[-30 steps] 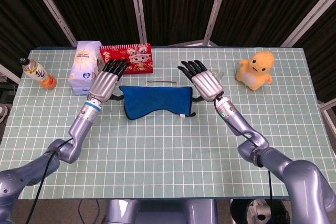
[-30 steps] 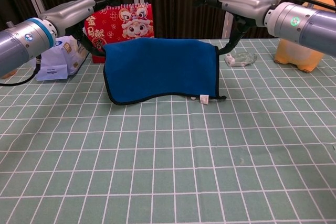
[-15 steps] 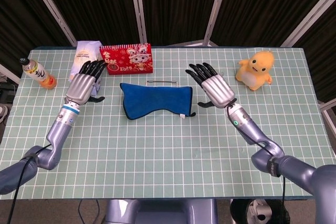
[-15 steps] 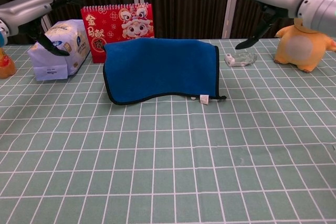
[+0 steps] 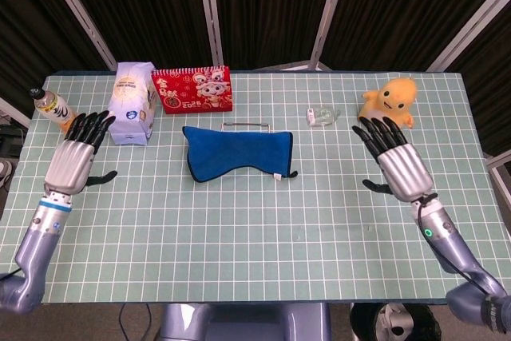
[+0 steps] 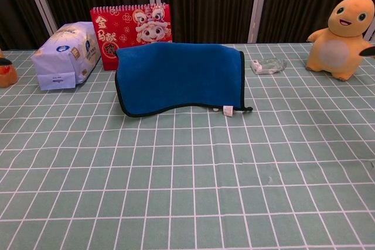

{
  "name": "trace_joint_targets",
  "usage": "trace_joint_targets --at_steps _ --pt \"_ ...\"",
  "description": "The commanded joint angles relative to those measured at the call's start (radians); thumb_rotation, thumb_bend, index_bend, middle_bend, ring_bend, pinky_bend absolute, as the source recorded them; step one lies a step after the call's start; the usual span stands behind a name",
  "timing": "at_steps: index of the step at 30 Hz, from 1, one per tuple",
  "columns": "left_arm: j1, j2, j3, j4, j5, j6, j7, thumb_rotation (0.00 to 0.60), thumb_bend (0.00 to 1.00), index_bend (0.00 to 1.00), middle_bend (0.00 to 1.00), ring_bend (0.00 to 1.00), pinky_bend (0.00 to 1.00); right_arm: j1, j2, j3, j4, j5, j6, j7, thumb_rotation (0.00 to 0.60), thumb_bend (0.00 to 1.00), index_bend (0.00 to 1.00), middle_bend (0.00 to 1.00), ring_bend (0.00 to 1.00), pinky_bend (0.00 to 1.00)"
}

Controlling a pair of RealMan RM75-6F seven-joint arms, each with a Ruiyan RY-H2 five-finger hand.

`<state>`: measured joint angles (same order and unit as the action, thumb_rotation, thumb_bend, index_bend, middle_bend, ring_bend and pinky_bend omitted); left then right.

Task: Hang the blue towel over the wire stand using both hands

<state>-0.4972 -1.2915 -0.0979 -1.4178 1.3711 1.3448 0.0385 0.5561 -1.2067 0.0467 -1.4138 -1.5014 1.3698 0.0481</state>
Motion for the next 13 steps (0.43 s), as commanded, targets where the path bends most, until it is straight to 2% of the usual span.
trace_joint_targets --at_steps 1,6,13 --pt "0.12 0.065 0.056 -0.146 0.01 0.136 0.128 0.6 0.02 0.0 0.0 0.0 0.0 -0.107 0.045 -0.045 -0.072 0.005 0.095 -0.062 0.6 0.0 0.02 0.0 0.0 0.0" --pt "0.215 0.082 0.105 -0.235 0.056 0.241 0.204 0.6 0.02 0.0 0.0 0.0 0.0 -0.219 0.055 -0.078 -0.104 -0.023 0.211 -0.083 0.6 0.0 0.0 0.0 0.0 0.0" --pt "0.295 0.09 0.134 -0.253 0.098 0.315 0.173 0.6 0.02 0.0 0.0 0.0 0.0 -0.304 0.055 -0.093 -0.115 -0.06 0.301 -0.105 0.6 0.0 0.0 0.0 0.0 0.0"
